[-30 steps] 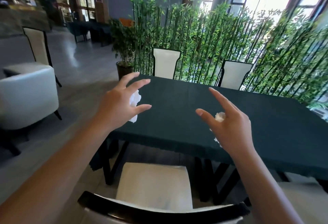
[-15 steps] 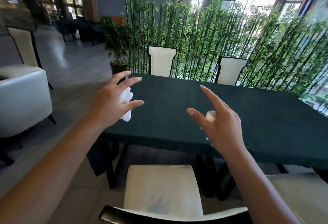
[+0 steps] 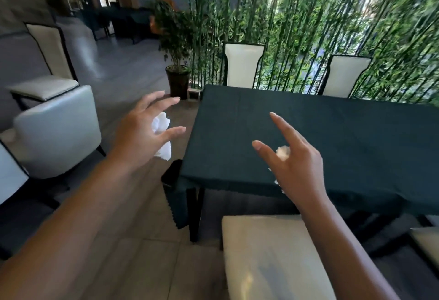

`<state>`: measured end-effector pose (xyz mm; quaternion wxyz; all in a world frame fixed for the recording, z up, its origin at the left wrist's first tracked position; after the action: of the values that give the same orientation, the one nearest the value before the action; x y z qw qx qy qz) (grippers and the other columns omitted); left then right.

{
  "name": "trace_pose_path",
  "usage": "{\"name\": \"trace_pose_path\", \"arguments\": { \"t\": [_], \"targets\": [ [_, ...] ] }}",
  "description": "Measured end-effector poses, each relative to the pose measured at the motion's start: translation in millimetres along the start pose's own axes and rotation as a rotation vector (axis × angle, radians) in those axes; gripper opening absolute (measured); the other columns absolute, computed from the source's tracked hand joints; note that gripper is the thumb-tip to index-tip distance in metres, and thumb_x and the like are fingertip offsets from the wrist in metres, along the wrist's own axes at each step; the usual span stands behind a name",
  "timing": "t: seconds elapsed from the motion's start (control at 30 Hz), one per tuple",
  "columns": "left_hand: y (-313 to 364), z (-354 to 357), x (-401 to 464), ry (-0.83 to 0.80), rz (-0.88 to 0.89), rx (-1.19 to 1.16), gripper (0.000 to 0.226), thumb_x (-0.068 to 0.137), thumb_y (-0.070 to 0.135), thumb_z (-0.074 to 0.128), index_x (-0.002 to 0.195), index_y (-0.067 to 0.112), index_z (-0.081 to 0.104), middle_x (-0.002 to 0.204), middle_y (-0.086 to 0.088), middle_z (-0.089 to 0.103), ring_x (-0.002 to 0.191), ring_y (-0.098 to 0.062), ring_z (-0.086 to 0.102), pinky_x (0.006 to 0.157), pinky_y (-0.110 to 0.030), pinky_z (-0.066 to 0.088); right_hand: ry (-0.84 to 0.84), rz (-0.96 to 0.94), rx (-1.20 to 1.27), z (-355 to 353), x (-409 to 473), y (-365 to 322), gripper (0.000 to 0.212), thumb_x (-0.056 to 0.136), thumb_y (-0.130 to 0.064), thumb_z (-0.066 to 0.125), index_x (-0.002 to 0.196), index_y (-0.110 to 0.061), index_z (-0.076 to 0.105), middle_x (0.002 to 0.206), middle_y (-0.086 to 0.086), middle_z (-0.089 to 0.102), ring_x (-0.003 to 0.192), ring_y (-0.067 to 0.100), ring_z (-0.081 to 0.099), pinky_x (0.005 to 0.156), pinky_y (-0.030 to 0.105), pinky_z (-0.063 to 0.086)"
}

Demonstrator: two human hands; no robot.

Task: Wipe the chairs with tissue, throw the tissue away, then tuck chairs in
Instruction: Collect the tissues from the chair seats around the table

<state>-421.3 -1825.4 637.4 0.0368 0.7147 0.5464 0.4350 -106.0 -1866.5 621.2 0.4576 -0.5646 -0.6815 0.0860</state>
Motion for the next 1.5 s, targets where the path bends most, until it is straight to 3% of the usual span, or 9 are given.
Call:
{"name": "trace_pose_path", "arguments": {
  "t": [0.2,0.33,0.5,0.7,0.87,1.03,1.23,1.33,1.5],
  "targets": [
    [-73.1,5.0,20.3,-0.009,-0.091,-0.040,0.053,0.082,0.045,0.081,0.132,0.043,0.063,0.151,0.022,0.045,0.118,0.008,0.046,0.096,-0.024,0.039,-0.064,0.012,0.020,58.4,31.8,-8.6,0.065,0.082,-0.068,0.067,0.143,-0.056,0.046,0.096,-0.019,0.059,0.099,0.017,0.070,0.094,0.042,0.056],
    [-116.8,22.3,39.4,-0.041,-0.116,-0.017,0.052,0.081,0.045,0.080,0.131,0.043,0.064,0.152,0.022,0.044,0.127,-0.004,0.050,0.102,-0.028,0.040,-0.071,0.033,0.049,100.6,64.3,7.2,0.066,0.080,-0.073,0.065,0.141,-0.057,0.047,0.093,-0.026,0.053,0.087,0.013,0.068,0.086,0.045,0.059],
    [-160.2,24.1,85.6,-0.068,-0.191,-0.003,0.050,0.083,0.042,0.080,0.130,0.045,0.064,0.152,0.025,0.042,0.122,0.010,0.043,0.092,-0.004,0.028,-0.100,0.050,0.102,158.3,119.9,23.4,0.067,0.080,-0.075,0.064,0.142,-0.059,0.044,0.106,-0.019,0.064,0.091,0.014,0.070,0.078,0.047,0.061],
    [-208.1,13.4,135.5,-0.026,-0.216,0.048,0.049,0.083,0.044,0.080,0.130,0.045,0.064,0.151,0.025,0.043,0.119,0.011,0.043,0.093,-0.014,0.033,-0.141,0.026,0.131,216.6,185.8,18.4,0.068,0.080,-0.076,0.061,0.143,-0.061,0.040,0.097,-0.021,0.053,0.091,0.018,0.071,0.079,0.046,0.061],
    [-268.3,18.3,177.6,-0.035,-0.249,-0.014,0.048,0.083,0.045,0.079,0.128,0.047,0.064,0.150,0.026,0.043,0.119,0.011,0.047,0.089,-0.001,0.029,-0.161,0.041,0.127,270.9,229.1,13.0,0.067,0.081,-0.071,0.065,0.143,-0.061,0.041,0.094,-0.019,0.053,0.086,0.018,0.070,0.076,0.047,0.061],
    [-333.5,29.5,230.1,-0.077,-0.176,-0.062,0.048,0.083,0.044,0.079,0.129,0.045,0.064,0.150,0.025,0.043,0.113,0.029,0.040,0.091,0.005,0.027,-0.150,0.102,0.121,340.8,270.5,5.2,0.067,0.075,-0.079,0.061,0.139,-0.067,0.041,0.094,-0.017,0.054,0.096,0.023,0.071,0.081,0.051,0.061],
    [-407.1,27.7,304.8,-0.164,-0.014,-0.067,0.055,0.081,0.055,0.071,0.133,0.038,0.066,0.153,0.021,0.043,0.117,0.015,0.042,0.095,-0.022,0.039,-0.082,0.213,0.167,420.2,315.6,-29.9,0.069,0.072,-0.076,0.068,0.137,-0.066,0.045,0.081,-0.011,0.068,0.077,0.024,0.071,0.073,0.047,0.061],
    [-438.2,33.8,345.7,-0.206,0.044,-0.086,0.055,0.083,0.060,0.072,0.133,0.040,0.065,0.153,0.021,0.043,0.119,0.011,0.045,0.097,-0.026,0.042,-0.035,0.252,0.189,443.9,337.2,-42.5,0.068,0.071,-0.073,0.068,0.135,-0.066,0.047,0.093,-0.006,0.074,0.069,0.026,0.067,0.069,0.047,0.061],
    [-461.7,69.0,410.5,-0.263,0.136,-0.151,0.055,0.084,0.061,0.072,0.134,0.039,0.064,0.152,0.020,0.045,0.123,-0.004,0.054,0.096,-0.030,0.046,0.090,0.314,0.096,458.6,372.7,-23.2,0.069,0.074,-0.072,0.069,0.138,-0.063,0.046,0.075,-0.027,0.047,0.068,0.007,0.054,0.079,0.051,0.060]
  ]
}}
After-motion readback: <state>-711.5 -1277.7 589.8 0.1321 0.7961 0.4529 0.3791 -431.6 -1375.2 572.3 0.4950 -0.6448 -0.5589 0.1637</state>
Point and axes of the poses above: each hand's wrist, its own x-axis towards the middle knuckle, its own z-axis out of the palm, y = z × x, the point moved 8 cm from there along x, towards the middle knuckle
